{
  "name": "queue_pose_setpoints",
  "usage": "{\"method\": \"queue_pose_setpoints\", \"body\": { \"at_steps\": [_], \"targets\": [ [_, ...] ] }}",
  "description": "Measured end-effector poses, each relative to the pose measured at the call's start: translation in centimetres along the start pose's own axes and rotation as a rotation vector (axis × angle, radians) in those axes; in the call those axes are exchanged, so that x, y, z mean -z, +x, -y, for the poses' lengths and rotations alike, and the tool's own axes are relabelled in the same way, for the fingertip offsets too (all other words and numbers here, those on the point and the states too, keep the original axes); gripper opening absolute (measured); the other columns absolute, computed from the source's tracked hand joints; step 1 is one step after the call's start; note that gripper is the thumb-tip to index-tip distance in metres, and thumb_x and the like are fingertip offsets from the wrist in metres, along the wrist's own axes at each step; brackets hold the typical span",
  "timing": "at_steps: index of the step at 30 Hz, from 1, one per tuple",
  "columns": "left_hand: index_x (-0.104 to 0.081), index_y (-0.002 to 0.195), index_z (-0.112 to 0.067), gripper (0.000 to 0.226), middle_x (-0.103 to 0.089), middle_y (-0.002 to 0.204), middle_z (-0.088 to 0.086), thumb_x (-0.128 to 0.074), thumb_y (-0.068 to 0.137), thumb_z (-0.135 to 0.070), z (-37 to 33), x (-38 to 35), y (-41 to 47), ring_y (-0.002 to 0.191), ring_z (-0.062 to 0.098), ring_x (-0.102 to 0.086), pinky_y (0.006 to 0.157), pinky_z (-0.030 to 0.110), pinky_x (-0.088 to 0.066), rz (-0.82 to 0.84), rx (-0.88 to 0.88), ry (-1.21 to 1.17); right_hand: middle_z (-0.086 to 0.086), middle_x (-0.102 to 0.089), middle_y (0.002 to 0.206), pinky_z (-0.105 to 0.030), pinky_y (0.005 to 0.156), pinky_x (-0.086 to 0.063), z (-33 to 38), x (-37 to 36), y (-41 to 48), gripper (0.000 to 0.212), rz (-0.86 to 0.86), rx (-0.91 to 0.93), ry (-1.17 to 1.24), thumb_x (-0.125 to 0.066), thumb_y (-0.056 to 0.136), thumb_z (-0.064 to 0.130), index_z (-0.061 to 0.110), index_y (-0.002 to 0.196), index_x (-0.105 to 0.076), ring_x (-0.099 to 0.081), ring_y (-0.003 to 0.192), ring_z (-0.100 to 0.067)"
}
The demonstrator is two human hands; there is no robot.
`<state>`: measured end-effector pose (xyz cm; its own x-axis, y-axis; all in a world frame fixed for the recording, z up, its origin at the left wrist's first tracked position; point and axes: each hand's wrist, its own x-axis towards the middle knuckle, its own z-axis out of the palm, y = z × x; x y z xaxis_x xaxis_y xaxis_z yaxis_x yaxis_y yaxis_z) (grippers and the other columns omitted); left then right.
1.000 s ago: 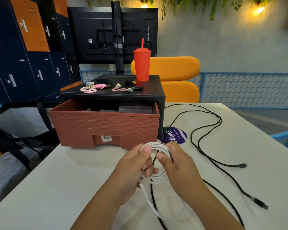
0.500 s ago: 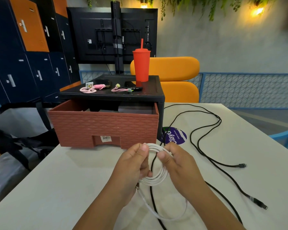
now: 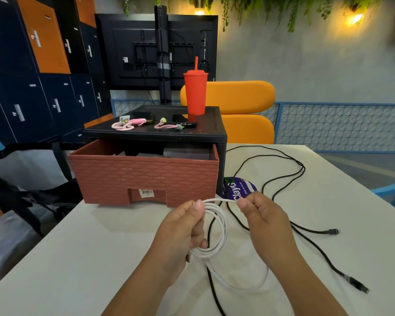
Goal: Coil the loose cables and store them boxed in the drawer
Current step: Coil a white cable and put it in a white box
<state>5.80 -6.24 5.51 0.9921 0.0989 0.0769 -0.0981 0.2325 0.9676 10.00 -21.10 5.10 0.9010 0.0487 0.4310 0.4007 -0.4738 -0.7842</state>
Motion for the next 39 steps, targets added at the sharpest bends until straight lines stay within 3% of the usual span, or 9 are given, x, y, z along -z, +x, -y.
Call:
{"method": "queue_pose_setpoints", "body": {
  "at_steps": [6,12,19,23,28,32,36,39],
  "targets": [
    [-0.042,0.067,-0.011,0.032,-0.025,0.047,-0.007,-0.041,0.096,-0.027,-0.4,0.8,0.4,0.039,0.007,-0.022,0.051,0.025,-0.037,-0.124,0.007,-0.125,0.005,-0.043,0.055,-0.021,0.050,-0.030,-0.4,0.1,0.1,0.031,0.158,-0.039,-0.115,-0.046,0.095,0.032,0.028,0.064,-0.041,-0.036,0.050,-0.007],
    [-0.042,0.069,-0.013,0.034,-0.024,0.046,-0.008,-0.038,0.097,-0.032,-0.3,1.7,0.9,0.037,0.007,-0.021,0.049,0.023,-0.036,-0.198,-0.022,-0.262,0.004,-0.043,0.053,-0.026,0.051,-0.030,-1.1,0.4,0.2,0.035,0.155,-0.039,-0.209,-0.046,0.096,0.027,0.026,0.061,-0.040,-0.036,0.049,-0.010],
    [-0.041,0.068,-0.016,0.035,-0.027,0.048,-0.008,-0.038,0.099,-0.033,0.2,2.2,1.6,0.039,0.007,-0.026,0.059,0.028,-0.035,-0.369,-0.064,-0.244,0.002,-0.051,0.063,-0.026,0.054,-0.034,-1.2,-0.3,0.0,0.021,0.293,-0.055,-0.292,-0.048,0.095,0.026,0.019,0.078,-0.058,-0.043,0.057,-0.013],
    [-0.040,0.068,-0.017,0.035,-0.027,0.048,-0.008,-0.038,0.099,-0.033,0.2,2.4,1.7,0.039,0.007,-0.026,0.060,0.029,-0.036,-0.381,-0.081,-0.222,0.004,-0.049,0.075,-0.020,0.055,-0.033,-1.5,-0.1,0.3,0.030,0.251,-0.084,-0.377,-0.050,0.094,0.027,0.027,0.064,-0.048,-0.048,0.070,-0.013],
    [-0.041,0.069,-0.017,0.035,-0.027,0.047,-0.008,-0.037,0.099,-0.033,0.2,2.1,1.6,0.038,0.007,-0.025,0.058,0.027,-0.035,-0.377,-0.065,-0.276,0.002,-0.049,0.063,-0.024,0.051,-0.029,-1.9,0.1,0.6,0.021,0.243,-0.154,-0.337,-0.047,0.093,0.017,0.017,0.074,-0.055,-0.039,0.055,-0.012],
    [-0.042,0.069,-0.017,0.035,-0.026,0.045,-0.008,-0.037,0.099,-0.035,0.0,2.1,1.5,0.036,0.006,-0.025,0.055,0.026,-0.032,-0.386,-0.042,-0.320,0.001,-0.051,0.062,-0.023,0.051,-0.030,-1.7,0.2,0.4,0.020,0.228,-0.144,-0.272,-0.048,0.094,0.022,0.020,0.077,-0.058,-0.039,0.054,-0.012],
    [-0.042,0.068,-0.018,0.035,-0.027,0.044,-0.009,-0.039,0.099,-0.034,0.0,2.1,1.6,0.035,0.006,-0.027,0.051,0.024,-0.032,-0.488,-0.023,-0.320,0.005,-0.044,0.056,-0.017,0.046,-0.027,-1.3,-0.1,0.1,0.020,0.294,-0.110,-0.296,-0.048,0.095,0.027,0.022,0.078,-0.058,-0.036,0.049,-0.008],
    [-0.039,0.065,-0.019,0.037,-0.028,0.042,-0.010,-0.040,0.099,-0.033,0.0,2.2,1.6,0.040,0.007,-0.028,0.051,0.024,-0.029,-0.568,-0.037,-0.256,0.003,-0.053,0.064,-0.023,0.055,-0.035,-0.8,-0.4,-0.5,0.018,0.462,-0.081,-0.304,-0.049,0.094,0.029,0.021,0.081,-0.059,-0.044,0.056,-0.011]
  ]
}}
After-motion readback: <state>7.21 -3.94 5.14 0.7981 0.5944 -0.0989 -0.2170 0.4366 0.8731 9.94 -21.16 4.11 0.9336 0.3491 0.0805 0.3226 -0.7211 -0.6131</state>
